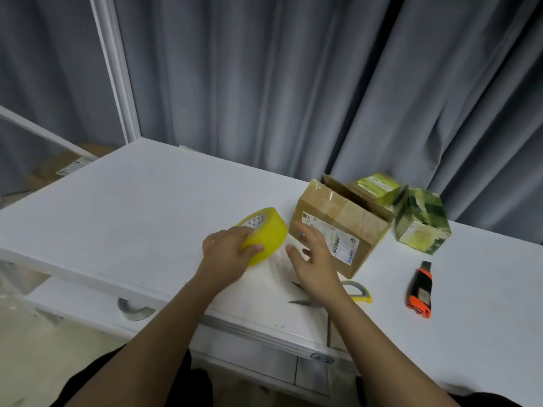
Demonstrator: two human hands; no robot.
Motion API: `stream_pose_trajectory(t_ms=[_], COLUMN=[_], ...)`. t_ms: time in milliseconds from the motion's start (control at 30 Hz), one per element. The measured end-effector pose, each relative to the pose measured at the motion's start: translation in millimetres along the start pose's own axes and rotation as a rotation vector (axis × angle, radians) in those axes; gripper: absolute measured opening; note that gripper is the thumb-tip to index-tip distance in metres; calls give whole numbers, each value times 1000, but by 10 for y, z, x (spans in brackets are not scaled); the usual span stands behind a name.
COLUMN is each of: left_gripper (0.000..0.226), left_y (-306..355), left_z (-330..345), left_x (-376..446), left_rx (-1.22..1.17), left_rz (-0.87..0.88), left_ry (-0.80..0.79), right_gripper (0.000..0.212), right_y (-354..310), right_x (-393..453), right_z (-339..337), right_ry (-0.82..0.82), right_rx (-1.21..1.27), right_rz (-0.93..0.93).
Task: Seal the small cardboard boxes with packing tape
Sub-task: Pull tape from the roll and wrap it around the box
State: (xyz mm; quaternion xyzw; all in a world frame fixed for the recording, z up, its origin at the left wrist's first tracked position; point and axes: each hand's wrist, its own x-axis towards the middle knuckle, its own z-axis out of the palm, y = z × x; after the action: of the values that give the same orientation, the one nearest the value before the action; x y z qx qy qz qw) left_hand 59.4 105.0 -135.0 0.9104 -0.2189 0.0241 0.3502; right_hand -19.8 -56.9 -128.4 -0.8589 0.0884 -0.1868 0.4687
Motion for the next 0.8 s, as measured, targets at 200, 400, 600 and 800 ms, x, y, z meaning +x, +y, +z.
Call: stream_pose_trajectory(t_ms=[200,400,600,800], left_gripper=[6,24,39,40], left_y=[112,58,42,51], left_z=[-301,-398,-355,-286], left_x=[-338,-446,-489,-405], left_rx=[-648,-773,-802,-823], left_rz=[-77,-126,-90,-115], left_ry=[-135,-310,-379,-297], right_gripper=[26,22,14,39], right_y=[-292,-283,-304,-172], right_x=[-72,-141,-144,-385], right_z=[117,198,157,178], right_ry=[-34,13,172,-72], right_rx=[116,129,61,18], right_rz=[-146,-112,-117,-155])
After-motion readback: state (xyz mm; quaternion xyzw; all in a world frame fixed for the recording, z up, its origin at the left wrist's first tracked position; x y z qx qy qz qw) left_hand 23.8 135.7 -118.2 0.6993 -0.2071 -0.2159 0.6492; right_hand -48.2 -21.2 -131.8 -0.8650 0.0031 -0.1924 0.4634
